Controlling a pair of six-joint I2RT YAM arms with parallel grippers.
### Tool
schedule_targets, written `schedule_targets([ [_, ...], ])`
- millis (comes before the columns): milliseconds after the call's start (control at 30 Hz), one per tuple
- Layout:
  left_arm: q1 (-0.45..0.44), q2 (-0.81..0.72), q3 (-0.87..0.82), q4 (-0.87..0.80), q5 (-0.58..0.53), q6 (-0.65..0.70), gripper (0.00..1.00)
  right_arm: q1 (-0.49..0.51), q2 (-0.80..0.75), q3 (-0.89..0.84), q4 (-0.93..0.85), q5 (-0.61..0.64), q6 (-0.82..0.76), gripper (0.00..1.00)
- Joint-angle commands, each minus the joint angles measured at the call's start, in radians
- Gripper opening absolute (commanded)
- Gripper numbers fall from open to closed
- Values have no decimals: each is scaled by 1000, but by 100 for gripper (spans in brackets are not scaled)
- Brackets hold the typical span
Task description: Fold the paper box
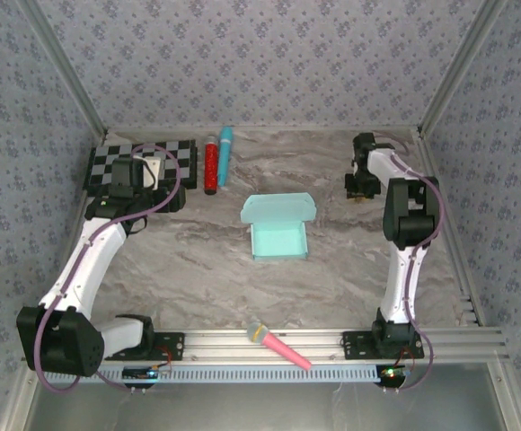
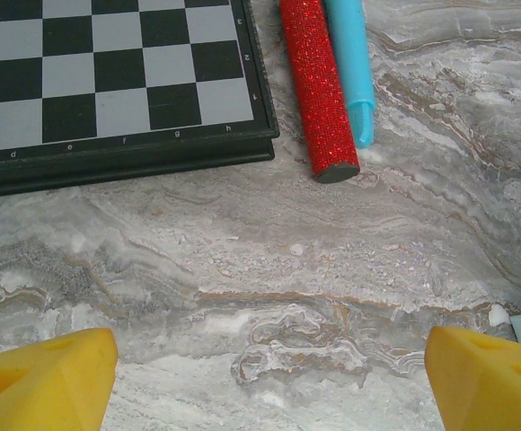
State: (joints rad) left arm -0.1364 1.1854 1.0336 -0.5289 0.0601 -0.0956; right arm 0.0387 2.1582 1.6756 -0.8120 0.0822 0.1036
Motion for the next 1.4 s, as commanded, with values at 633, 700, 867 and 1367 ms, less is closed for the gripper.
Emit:
schedule_targets([
  [633,8,-20,17,-28,21,4,88,31,83,209,-95,100,108,31],
  [700,9,-20,16,-28,21,3,89,32,97,219,-107,105,113,31],
  [867,9,-20,15,-29,20,4,89,33,119,224,-116,113,118,31],
  [1367,9,-13,14,-30,15,7,89,32,153,213,-131,126,124,30],
])
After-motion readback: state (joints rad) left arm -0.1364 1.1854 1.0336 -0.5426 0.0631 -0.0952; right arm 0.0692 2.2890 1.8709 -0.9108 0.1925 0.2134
